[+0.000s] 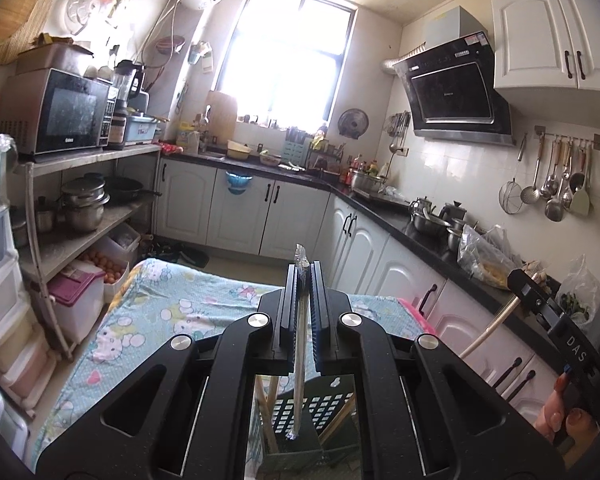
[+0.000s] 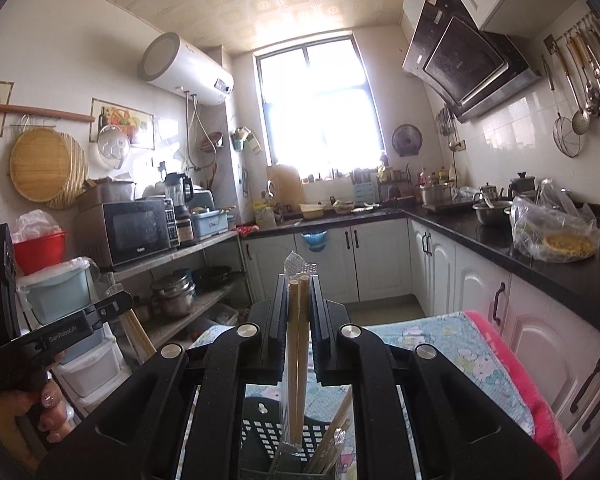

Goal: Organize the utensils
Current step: 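Lift the held chopsticks with both tools and carry them above the caddy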

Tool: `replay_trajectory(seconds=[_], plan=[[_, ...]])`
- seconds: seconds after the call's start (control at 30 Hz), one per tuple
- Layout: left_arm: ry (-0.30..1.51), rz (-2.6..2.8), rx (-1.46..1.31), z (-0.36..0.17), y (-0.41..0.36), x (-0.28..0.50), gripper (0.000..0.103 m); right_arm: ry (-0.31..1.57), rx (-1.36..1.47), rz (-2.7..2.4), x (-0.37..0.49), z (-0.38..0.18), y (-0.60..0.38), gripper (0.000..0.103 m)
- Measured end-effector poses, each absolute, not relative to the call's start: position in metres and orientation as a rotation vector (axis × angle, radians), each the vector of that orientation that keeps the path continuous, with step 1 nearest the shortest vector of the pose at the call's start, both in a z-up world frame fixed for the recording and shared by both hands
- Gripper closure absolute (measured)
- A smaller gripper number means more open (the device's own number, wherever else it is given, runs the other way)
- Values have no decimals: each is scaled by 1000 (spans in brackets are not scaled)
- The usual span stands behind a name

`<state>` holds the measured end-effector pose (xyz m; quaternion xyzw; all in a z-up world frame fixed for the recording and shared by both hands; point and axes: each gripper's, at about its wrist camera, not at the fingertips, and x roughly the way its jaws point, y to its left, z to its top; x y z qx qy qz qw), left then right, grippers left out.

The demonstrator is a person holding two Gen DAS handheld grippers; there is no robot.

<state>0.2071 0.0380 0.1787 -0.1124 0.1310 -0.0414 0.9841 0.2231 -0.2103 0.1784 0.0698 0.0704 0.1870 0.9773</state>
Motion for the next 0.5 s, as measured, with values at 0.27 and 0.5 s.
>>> replay_trajectory(seconds=[0.27,0.5], plan=[[302,-88,-226,160,38,213,100,185,136,381,230,162,-202,93],[337,-97,-223,145,36,218,100,205,120,363,234,150,-196,93]])
